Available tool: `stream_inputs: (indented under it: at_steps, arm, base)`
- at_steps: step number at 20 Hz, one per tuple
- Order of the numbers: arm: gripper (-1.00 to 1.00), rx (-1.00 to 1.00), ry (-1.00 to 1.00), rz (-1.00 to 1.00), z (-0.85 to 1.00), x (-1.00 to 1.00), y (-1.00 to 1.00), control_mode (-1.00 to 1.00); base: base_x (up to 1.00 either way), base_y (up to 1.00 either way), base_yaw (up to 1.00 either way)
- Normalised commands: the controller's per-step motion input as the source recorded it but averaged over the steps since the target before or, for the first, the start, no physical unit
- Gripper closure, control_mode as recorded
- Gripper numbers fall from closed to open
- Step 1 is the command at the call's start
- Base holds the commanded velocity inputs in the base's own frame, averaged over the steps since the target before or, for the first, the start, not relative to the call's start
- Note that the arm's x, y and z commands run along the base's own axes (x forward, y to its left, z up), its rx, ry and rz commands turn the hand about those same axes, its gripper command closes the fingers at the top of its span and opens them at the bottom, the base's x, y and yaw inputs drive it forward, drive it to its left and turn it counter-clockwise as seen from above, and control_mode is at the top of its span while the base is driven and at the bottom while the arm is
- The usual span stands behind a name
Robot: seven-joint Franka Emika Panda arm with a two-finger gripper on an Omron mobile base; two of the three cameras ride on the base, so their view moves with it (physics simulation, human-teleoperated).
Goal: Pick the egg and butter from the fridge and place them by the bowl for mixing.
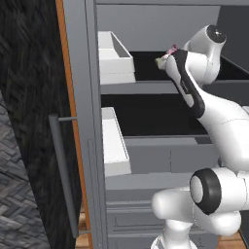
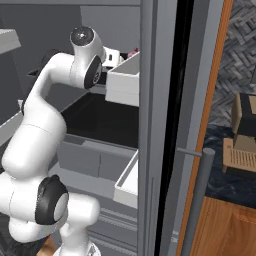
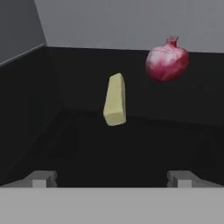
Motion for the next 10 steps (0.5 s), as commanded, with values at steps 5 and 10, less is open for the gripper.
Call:
stream_inputs:
  at_steps: [5,10]
  arm:
    - [-1.0,0.0,0.05,0.08,-0.11,0.78,0.01,-1.0]
    - [-1.0,0.0,0.24,0.1,-0.03,0.79,-0.05,-1.0]
  base:
    - [0.0,0.0,0.0]
    - [0.0,0.0,0.0]
